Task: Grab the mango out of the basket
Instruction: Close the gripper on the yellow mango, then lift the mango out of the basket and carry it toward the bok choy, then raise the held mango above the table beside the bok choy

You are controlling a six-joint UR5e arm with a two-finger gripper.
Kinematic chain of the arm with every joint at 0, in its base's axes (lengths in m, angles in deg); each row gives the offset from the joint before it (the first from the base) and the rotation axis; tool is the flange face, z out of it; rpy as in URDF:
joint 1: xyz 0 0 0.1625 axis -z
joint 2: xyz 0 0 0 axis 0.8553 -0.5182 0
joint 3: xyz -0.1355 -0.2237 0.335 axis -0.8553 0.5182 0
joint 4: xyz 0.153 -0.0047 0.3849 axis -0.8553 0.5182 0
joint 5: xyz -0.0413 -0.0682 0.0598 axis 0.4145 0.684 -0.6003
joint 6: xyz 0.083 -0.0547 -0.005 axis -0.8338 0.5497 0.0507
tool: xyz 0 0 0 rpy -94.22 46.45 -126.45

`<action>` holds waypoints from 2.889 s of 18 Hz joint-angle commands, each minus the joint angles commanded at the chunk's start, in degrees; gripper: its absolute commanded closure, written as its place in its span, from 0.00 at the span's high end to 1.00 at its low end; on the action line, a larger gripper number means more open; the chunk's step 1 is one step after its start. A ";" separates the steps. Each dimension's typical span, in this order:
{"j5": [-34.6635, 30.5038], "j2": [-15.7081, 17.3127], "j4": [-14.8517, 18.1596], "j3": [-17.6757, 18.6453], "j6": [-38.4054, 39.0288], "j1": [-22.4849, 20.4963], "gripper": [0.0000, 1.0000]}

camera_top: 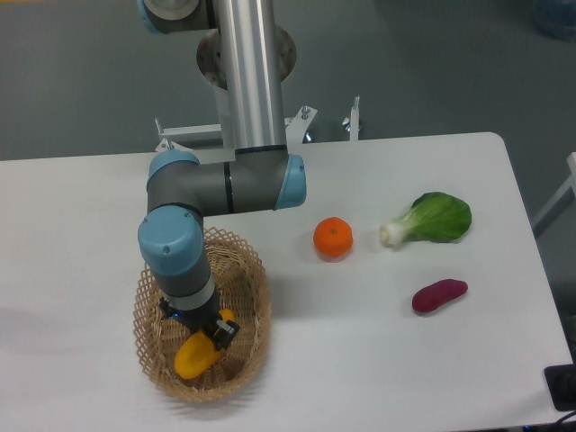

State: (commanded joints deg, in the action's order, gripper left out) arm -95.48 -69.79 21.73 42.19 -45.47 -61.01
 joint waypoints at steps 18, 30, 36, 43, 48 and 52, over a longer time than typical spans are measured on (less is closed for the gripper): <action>7.55 10.63 14.75 -6.67 -23.18 -16.33 0.42; 9.93 11.51 29.18 -15.82 -48.50 -32.16 0.42; 9.93 12.39 30.41 -15.91 -55.27 -36.29 0.42; 9.84 12.74 30.41 -15.82 -56.87 -37.62 0.42; 9.84 12.74 30.41 -15.73 -56.87 -37.62 0.42; 9.84 12.74 30.32 -15.73 -56.87 -37.70 0.42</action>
State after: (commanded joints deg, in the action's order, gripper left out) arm -85.64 -57.05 52.05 26.45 -102.33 -98.71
